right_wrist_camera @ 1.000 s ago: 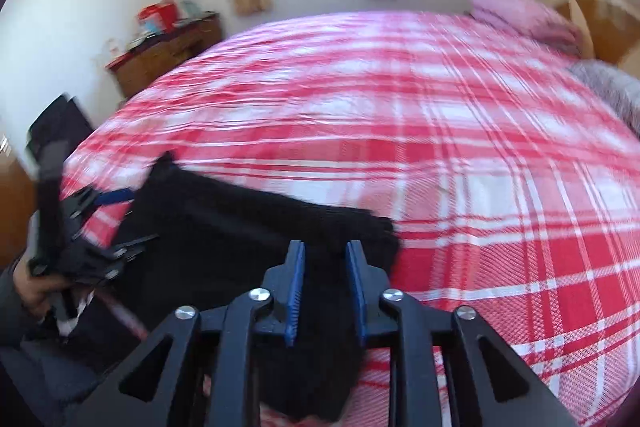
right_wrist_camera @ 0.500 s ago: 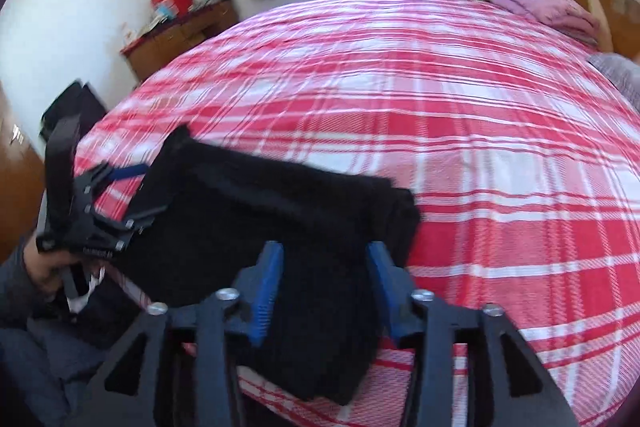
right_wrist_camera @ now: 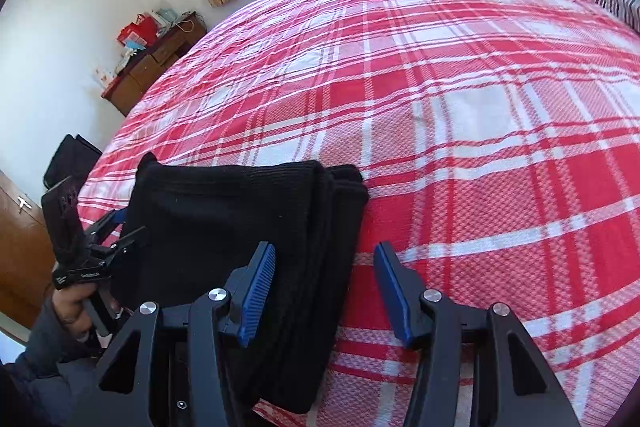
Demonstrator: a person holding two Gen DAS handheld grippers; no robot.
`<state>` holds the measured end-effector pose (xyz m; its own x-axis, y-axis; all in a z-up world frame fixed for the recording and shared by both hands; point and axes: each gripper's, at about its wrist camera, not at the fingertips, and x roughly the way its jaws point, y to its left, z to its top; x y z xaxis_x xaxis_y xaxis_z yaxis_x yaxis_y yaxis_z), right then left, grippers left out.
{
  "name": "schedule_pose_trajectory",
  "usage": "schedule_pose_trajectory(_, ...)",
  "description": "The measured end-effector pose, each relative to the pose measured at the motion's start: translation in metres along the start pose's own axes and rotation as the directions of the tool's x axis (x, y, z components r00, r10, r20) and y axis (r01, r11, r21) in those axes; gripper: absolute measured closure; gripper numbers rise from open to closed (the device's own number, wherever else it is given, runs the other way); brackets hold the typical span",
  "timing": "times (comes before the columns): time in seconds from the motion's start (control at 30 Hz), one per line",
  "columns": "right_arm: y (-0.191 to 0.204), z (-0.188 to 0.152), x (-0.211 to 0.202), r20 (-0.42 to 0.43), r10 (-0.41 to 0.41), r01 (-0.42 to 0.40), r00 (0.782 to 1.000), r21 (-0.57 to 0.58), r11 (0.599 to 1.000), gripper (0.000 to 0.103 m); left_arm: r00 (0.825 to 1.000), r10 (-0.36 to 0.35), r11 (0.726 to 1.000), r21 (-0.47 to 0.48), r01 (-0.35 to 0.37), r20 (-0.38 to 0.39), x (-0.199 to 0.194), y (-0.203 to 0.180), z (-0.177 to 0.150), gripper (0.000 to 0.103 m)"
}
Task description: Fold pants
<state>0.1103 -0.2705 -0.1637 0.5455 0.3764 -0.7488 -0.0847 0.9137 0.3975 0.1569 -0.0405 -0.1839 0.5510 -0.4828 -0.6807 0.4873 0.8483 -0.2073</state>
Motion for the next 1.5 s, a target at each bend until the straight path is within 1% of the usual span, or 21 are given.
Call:
schedule_pose_trajectory(0.1,0.001,-0.002,0.005,0.011,0.035,-0.036,0.999,0.011,0.999,0.050,1.000,-0.002,1.000,0.004,0.002,-0.008,0.003,-0.001,0.003,0.000)
schedule_pose_trajectory(0.23,0.003,-0.003,0.008,0.018,0.050,-0.050,0.999,0.010,0.999,0.051,0.999,-0.030,1.000,0.002,0.030,-0.020,0.003,0.002,0.006,0.000)
schedule_pose_trajectory(0.3,0.003,-0.003,0.005,0.023,0.082,-0.083,0.996,0.020,0.996,0.064,0.999,-0.044,0.999,-0.021,0.044,-0.018,0.000,0.006,0.007,0.005)
schedule_pose_trajectory(0.33,0.001,-0.003,0.004,0.027,0.097,-0.098,0.995,0.030,0.995,0.066,0.998,-0.054,0.998,-0.033,0.053,-0.017,-0.002,0.009,0.007,0.012)
schedule_pose_trajectory(0.37,0.000,-0.003,0.004,0.031,0.102,-0.103,0.994,0.032,0.994,0.071,0.998,-0.069,0.997,-0.044,0.068,-0.016,-0.004,0.012,0.008,0.025)
schedule_pose_trajectory(0.4,0.001,-0.002,0.003,0.035,0.107,-0.108,0.994,0.028,0.994,0.075,0.994,-0.106,0.992,-0.065,0.104,-0.018,-0.006,0.018,0.008,0.034)
schedule_pose_trajectory(0.43,0.002,-0.003,0.002,0.041,0.110,-0.111,0.993,0.020,0.994,0.077,0.989,-0.144,0.986,-0.093,0.142,-0.023,-0.008,0.022,0.008,0.053)
schedule_pose_trajectory(0.47,0.005,-0.002,0.000,0.047,0.111,-0.112,0.993,0.011,0.994,0.077,0.984,-0.175,0.977,-0.126,0.170,-0.028,-0.008,0.027,0.007,0.060)
schedule_pose_trajectory(0.5,0.008,-0.002,-0.001,0.051,0.110,-0.110,0.993,0.003,0.994,0.078,0.980,-0.197,0.970,-0.151,0.190,-0.030,-0.009,0.032,0.006,0.064)
schedule_pose_trajectory(0.57,0.016,0.000,-0.005,0.060,0.109,-0.108,0.992,-0.021,0.994,0.078,0.975,-0.221,0.963,-0.163,0.213,-0.032,-0.010,0.035,0.005,0.078)
schedule_pose_trajectory(0.67,0.028,0.008,-0.010,0.065,0.113,-0.109,0.991,-0.058,0.992,0.079,0.972,-0.232,0.958,-0.180,0.223,-0.029,-0.016,0.036,0.007,0.085)
schedule_pose_trajectory(0.83,0.056,0.036,-0.009,0.069,0.122,-0.112,0.990,-0.131,0.985,0.079,0.979,-0.203,0.969,-0.144,0.203,0.011,-0.040,0.041,0.018,0.087)
schedule_pose_trajectory(0.93,0.081,0.064,0.009,0.051,0.135,-0.123,0.990,-0.186,0.975,0.079,0.989,-0.137,0.980,-0.140,0.142,0.049,-0.058,0.058,0.023,0.087)
schedule_pose_trajectory(1.03,0.114,0.096,0.035,0.039,0.164,-0.150,0.986,-0.246,0.958,0.079,0.994,-0.069,0.980,-0.182,0.085,0.089,-0.078,0.087,0.027,0.087)
schedule_pose_trajectory(1.13,0.151,0.124,0.066,0.025,0.198,-0.182,0.980,-0.302,0.936,0.079,0.992,0.039,0.980,-0.198,-0.015,0.118,-0.097,0.115,0.028,0.088)
schedule_pose_trajectory(1.23,0.185,0.143,0.105,-0.013,0.225,-0.217,0.974,-0.324,0.921,0.079,0.982,0.133,0.967,-0.235,-0.100,0.131,-0.111,0.144,0.021,0.088)
schedule_pose_trajectory(1.33,0.209,0.149,0.148,-0.056,0.212,-0.218,0.976,-0.335,0.917,0.079,0.979,0.178,0.949,-0.282,-0.143,0.102,-0.111,0.168,0.006,0.088)
schedule_pose_trajectory(1.4,0.215,0.149,0.173,-0.071,0.184,-0.197,0.980,-0.333,0.922,0.079,0.979,0.190,0.939,-0.304,-0.161,0.070,-0.103,0.179,-0.007,0.087)
schedule_pose_trajectory(1.43,0.214,0.148,0.183,-0.078,0.177,-0.193,0.981,-0.318,0.928,0.079,0.980,0.191,0.935,-0.314,-0.163,0.060,-0.099,0.182,-0.011,0.083)
schedule_pose_trajectory(1.47,0.208,0.147,0.191,-0.081,0.174,-0.190,0.981,-0.292,0.937,0.077,0.980,0.193,0.931,-0.325,-0.167,0.051,-0.097,0.189,-0.017,0.072)
schedule_pose_trajectory(1.5,0.202,0.146,0.194,-0.085,0.172,-0.189,0.981,-0.271,0.944,0.073,0.978,0.203,0.923,-0.343,-0.175,0.045,-0.093,0.193,-0.021,0.065)
